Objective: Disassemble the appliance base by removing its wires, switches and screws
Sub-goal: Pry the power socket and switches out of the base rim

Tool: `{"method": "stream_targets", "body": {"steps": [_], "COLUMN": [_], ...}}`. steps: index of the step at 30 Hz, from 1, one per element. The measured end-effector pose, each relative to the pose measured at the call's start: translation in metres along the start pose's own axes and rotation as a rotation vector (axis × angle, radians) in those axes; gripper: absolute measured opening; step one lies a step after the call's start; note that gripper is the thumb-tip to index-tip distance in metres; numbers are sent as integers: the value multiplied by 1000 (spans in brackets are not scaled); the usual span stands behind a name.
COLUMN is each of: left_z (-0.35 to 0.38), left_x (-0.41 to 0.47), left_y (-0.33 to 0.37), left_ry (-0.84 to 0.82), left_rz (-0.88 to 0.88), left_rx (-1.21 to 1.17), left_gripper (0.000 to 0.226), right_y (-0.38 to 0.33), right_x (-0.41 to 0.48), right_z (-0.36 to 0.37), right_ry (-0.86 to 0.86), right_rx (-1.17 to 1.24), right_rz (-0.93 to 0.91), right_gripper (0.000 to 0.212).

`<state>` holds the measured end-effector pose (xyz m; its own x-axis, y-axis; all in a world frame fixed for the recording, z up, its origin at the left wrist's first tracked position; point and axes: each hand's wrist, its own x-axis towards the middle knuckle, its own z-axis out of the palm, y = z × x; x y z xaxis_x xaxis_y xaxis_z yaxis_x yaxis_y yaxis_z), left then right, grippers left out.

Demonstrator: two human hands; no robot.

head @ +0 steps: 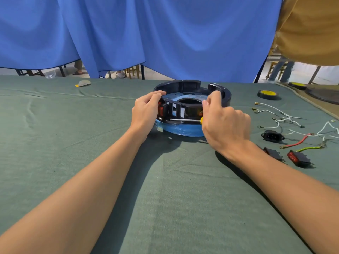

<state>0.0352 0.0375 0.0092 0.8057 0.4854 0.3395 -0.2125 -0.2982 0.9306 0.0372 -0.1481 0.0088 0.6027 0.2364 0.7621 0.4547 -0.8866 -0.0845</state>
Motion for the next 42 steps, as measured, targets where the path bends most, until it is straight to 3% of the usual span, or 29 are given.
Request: {"method": "stream_targets", "body": {"steps": [4,10,16,22,29,33,42], "left_z": [-9,-8,-12,-16,16,29,25], "left_x": [5,2,-2,0,-26,-33,-35], "left_y": [-1,2,4,2,9,15,13], "left_ry": [-76,-18,-117,-204,-22,103,177], "left_rz": [37,181,307,398,653,627,643], "left_rx": [37,220,367,551,818,943,990], "left_gripper": [28,26,24,26,27,22,26], "right_y": [3,19,38,37,33,27,15], "right_x": [-9,0,12,12,22,-2,-23], "right_z": [-3,4,2,-22,-58,-62,-33], "right_ry": [-48,-173,-338,-307,-304,-274,-278], "right_rx": [65,39,15,20,172,227,300], "right_rz": [50,161,393,400,83,-57,-35], "right_gripper": [57,53,57,68,24,16,18]}}
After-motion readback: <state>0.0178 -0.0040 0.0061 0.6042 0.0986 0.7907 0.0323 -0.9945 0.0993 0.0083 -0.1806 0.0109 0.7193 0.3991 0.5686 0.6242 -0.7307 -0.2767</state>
